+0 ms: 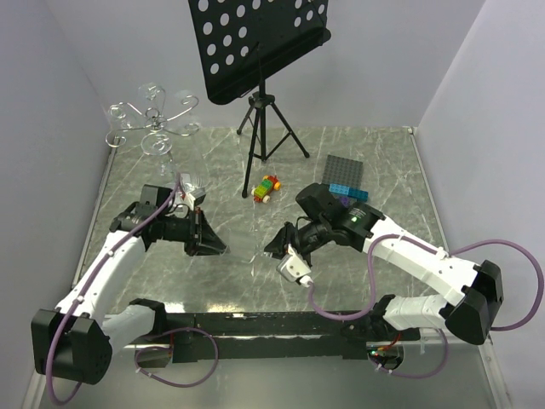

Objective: Place the wine glass upside down on the wine glass rack
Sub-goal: Turn the wine glass upside down at the wine rack.

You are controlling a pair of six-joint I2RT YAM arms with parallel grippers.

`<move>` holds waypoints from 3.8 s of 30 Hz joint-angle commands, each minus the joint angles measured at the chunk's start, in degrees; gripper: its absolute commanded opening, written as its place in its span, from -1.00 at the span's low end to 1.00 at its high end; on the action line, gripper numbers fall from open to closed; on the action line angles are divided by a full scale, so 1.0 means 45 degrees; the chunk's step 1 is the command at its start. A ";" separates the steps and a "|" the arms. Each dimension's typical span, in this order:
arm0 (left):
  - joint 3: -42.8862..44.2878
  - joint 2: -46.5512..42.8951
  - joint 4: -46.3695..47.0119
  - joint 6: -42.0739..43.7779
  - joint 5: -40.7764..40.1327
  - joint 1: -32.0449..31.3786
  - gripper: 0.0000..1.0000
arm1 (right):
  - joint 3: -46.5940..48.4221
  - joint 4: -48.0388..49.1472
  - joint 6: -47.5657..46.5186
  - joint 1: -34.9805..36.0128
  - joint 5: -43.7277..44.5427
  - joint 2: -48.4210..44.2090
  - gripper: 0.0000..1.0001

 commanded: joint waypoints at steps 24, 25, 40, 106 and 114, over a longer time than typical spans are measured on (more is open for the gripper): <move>0.0744 0.1410 0.0660 -0.0168 0.0999 -0.1069 -0.98 | -0.0632 -0.1387 -0.4332 0.0124 0.0417 -0.0662 -0.55; 0.0763 0.1449 0.0660 -0.0188 0.0961 -0.1109 -0.98 | -0.0632 -0.1386 -0.4312 0.0104 0.0456 -0.0643 -0.56; 0.1174 0.1723 0.0368 0.0046 0.0570 -0.1128 0.02 | -0.0202 -0.1816 -0.2381 0.0085 -0.0169 -0.0818 -1.00; 0.2600 0.1801 1.0583 -0.4484 -0.6109 -0.5093 0.21 | -0.1178 1.1677 3.3303 -0.8333 -0.7571 0.2110 -1.00; 0.2657 0.2250 1.0154 -0.4797 -0.6364 -0.5347 -0.01 | -0.1297 1.3926 3.5023 -0.8256 -0.7552 0.2443 -1.00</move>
